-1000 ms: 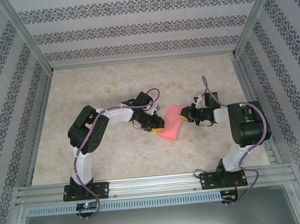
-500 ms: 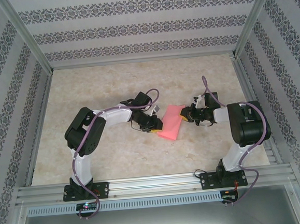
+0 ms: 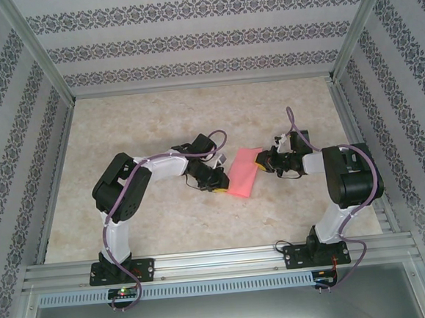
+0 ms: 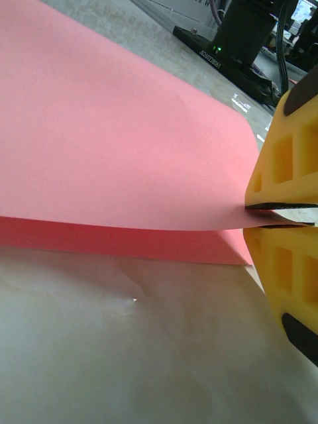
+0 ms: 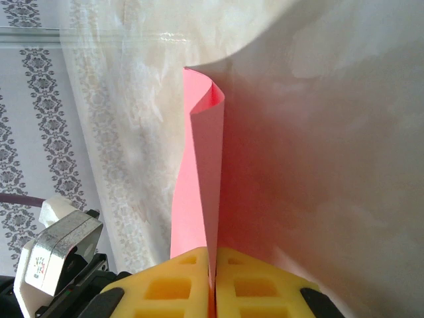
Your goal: Fold a paper plane with a square sheet of paper (pick it up from the middle)
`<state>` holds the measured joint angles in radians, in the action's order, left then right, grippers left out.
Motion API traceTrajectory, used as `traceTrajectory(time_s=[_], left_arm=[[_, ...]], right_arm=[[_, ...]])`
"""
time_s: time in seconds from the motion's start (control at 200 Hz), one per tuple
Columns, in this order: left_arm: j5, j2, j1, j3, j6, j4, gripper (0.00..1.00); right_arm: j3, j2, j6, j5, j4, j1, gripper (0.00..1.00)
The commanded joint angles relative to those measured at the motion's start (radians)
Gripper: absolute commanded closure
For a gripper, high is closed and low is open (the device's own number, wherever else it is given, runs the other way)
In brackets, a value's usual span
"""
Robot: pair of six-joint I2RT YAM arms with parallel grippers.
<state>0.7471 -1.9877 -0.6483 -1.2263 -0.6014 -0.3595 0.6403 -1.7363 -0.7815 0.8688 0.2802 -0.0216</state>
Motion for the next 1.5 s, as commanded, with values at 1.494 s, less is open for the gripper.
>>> traceTrajectory(time_s=[1.494], left_arm=[[-0.023, 0.079, -0.025, 0.004, -0.006, -0.096, 0.91]], right_arm=[[0.111, -0.030, 0.107, -0.107, -0.104, -0.202, 0.65]])
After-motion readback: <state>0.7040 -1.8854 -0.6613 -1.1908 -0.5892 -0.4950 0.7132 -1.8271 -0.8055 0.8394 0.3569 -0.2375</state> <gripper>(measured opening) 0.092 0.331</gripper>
